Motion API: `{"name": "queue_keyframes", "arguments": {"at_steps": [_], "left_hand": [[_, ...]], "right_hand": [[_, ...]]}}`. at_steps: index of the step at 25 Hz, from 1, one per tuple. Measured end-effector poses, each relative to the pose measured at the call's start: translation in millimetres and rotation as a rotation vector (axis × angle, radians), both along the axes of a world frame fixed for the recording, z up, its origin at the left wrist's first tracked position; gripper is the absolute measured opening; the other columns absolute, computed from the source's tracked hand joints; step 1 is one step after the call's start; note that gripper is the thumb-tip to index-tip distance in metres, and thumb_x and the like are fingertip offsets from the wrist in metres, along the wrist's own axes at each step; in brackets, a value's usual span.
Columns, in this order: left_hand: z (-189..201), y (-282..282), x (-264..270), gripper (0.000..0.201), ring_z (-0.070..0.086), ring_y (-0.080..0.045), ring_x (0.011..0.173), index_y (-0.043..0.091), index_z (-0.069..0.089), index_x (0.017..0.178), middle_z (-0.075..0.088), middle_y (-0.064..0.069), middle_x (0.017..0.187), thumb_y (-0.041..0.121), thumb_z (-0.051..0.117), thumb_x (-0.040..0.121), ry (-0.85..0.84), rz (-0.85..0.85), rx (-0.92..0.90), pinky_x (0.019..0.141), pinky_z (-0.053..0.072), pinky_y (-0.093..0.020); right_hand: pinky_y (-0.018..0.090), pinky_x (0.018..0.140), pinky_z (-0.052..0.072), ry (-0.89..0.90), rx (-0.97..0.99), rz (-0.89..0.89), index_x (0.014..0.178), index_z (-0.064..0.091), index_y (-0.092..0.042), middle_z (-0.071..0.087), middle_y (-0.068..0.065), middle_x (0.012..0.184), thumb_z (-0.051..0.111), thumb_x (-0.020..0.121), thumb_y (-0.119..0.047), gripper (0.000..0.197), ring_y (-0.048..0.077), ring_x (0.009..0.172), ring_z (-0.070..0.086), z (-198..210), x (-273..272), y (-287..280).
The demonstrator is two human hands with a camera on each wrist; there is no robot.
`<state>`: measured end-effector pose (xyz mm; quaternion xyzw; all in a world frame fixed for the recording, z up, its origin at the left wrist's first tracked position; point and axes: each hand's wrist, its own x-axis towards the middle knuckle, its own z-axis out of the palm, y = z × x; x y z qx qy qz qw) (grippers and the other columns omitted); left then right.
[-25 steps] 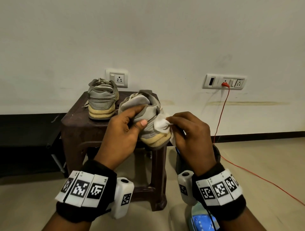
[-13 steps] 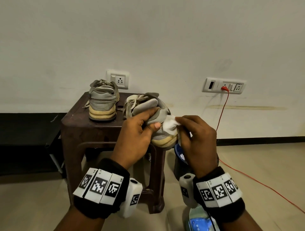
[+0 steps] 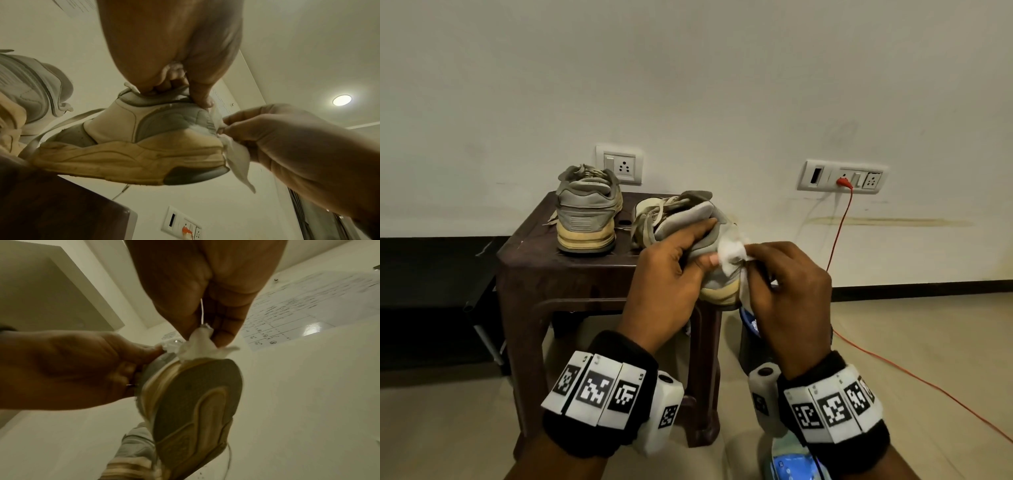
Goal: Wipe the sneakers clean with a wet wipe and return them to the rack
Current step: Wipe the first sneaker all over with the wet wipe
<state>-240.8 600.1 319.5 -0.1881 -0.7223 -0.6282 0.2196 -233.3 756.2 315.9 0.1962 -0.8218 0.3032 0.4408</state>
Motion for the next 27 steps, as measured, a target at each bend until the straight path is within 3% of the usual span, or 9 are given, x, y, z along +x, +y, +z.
{"name": "queue_keyframes", "arguments": {"at_steps": [5, 9, 14, 17, 20, 23, 27], "left_hand": [[-5, 4, -3, 0.037, 0.059, -0.008, 0.114, 0.028, 0.063, 0.119, 0.065, 0.003, 0.120, 0.017, 0.068, 0.085, 0.040, 0.062, -0.069, 0.095, 0.052, -0.034], [-3, 1, -5, 0.033, 0.060, -0.003, 0.111, 0.024, 0.064, 0.115, 0.066, 0.007, 0.116, 0.010, 0.067, 0.085, 0.059, 0.071, -0.092, 0.092, 0.052, -0.023], [-3, 4, -4, 0.020, 0.061, 0.001, 0.097, 0.021, 0.060, 0.096, 0.065, 0.010, 0.098, 0.007, 0.068, 0.084, 0.083, 0.095, -0.107, 0.079, 0.049, -0.011], [-1, 4, -6, 0.019, 0.061, 0.001, 0.089, 0.021, 0.061, 0.093, 0.065, 0.011, 0.092, 0.003, 0.063, 0.086, 0.085, 0.079, -0.172, 0.075, 0.049, -0.012], [1, 0, -5, 0.029, 0.060, 0.004, 0.101, 0.027, 0.059, 0.106, 0.065, 0.013, 0.106, 0.003, 0.059, 0.090, 0.037, -0.011, -0.241, 0.084, 0.049, -0.013], [-1, -2, -7, 0.031, 0.055, -0.008, 0.114, 0.024, 0.055, 0.123, 0.063, 0.004, 0.120, 0.016, 0.056, 0.093, 0.123, 0.120, -0.516, 0.098, 0.042, -0.025], [-1, -8, -11, 0.030, 0.056, -0.017, 0.113, 0.020, 0.056, 0.120, 0.067, 0.000, 0.112, 0.030, 0.043, 0.094, 0.189, 0.290, -0.712, 0.114, 0.028, -0.045]], "right_hand": [[0.023, 0.076, 0.053, -0.061, -0.049, 0.032, 0.104, 0.071, -0.009, 0.070, 0.004, 0.095, 0.065, 0.084, -0.002, 0.022, 0.011, 0.083, 0.064, -2, -12, 9], [0.014, 0.075, 0.049, -0.047, 0.048, 0.124, 0.094, 0.072, -0.009, 0.066, 0.005, 0.096, 0.061, 0.083, -0.008, 0.016, 0.010, 0.085, 0.061, -5, -4, 3], [0.016, 0.070, 0.050, -0.096, 0.006, 0.103, 0.091, 0.072, -0.010, 0.063, 0.001, 0.098, 0.057, 0.083, -0.022, 0.021, 0.008, 0.083, 0.059, -12, 9, -8], [0.015, 0.070, 0.050, -0.061, -0.030, 0.029, 0.089, 0.071, -0.009, 0.065, 0.002, 0.095, 0.067, 0.084, -0.009, 0.007, 0.007, 0.081, 0.059, -13, 2, -8], [0.014, 0.076, 0.051, -0.106, -0.162, 0.009, 0.103, 0.067, -0.010, 0.067, 0.001, 0.099, 0.067, 0.082, -0.001, 0.023, 0.004, 0.087, 0.059, -12, -11, 1], [0.012, 0.080, 0.050, -0.113, -0.203, 0.016, 0.107, 0.067, -0.010, 0.067, 0.002, 0.102, 0.067, 0.081, 0.001, 0.028, 0.002, 0.091, 0.058, -11, -13, 1], [0.010, 0.078, 0.049, -0.033, -0.121, 0.102, 0.098, 0.071, -0.006, 0.065, 0.005, 0.101, 0.071, 0.079, 0.002, 0.020, 0.004, 0.092, 0.058, -14, -3, -9]]}}
